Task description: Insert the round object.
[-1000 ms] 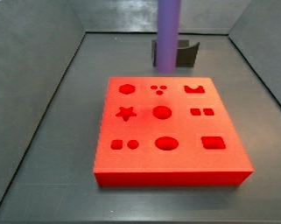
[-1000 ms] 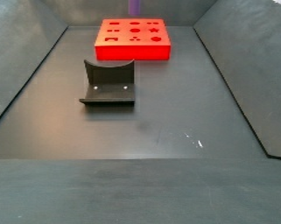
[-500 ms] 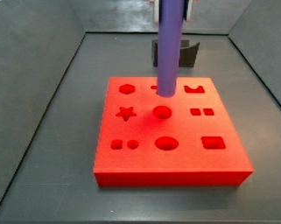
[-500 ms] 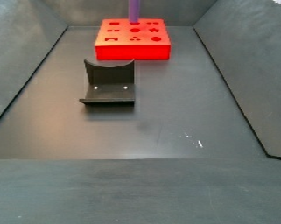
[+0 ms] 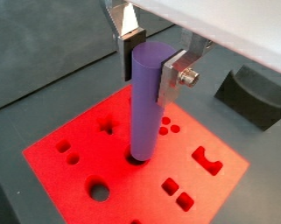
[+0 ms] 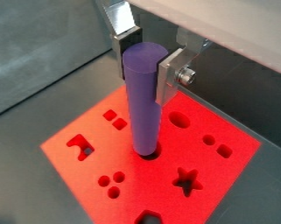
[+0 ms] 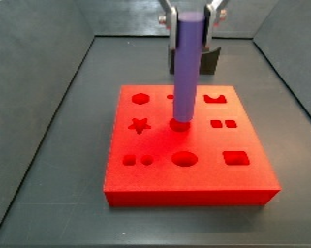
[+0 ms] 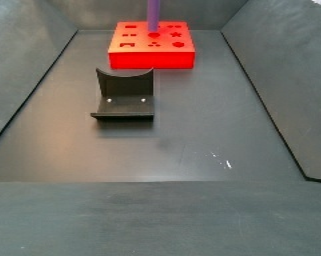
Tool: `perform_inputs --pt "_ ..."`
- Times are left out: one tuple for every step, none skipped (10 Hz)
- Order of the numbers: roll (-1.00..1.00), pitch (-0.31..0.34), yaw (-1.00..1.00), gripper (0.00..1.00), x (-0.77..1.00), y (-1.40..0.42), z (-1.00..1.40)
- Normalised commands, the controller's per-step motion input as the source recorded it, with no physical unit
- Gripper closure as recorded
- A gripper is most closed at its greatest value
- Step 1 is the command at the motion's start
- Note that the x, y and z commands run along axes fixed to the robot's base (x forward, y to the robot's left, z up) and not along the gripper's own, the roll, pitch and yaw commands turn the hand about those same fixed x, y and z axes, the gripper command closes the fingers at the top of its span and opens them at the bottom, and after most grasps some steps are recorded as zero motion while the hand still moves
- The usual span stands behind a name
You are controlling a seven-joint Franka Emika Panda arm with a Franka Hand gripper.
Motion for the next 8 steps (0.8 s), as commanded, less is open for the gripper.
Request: perform_inputs --pt "0.01 -0.050 0.00 1.00 -0.04 -0.13 -0.30" --pt "0.04 -0.059 0.00 1.00 0.00 -0.09 -0.31" --pt "0.07 -0.051 0.03 1.00 0.00 0.00 -0.32" --pt "0.08 -0.024 0.01 1.00 0.00 0.01 -0.31" --pt "0.04 -0.004 0.00 1.00 -0.03 0.09 -0.28" --pt "0.02 -0.003 0.00 1.00 -0.04 0.09 -0.25" --pt "0.02 -0.003 0.00 1.00 0.00 0.13 -0.28" --pt "0.03 -0.009 0.00 1.00 0.00 0.02 -0.29"
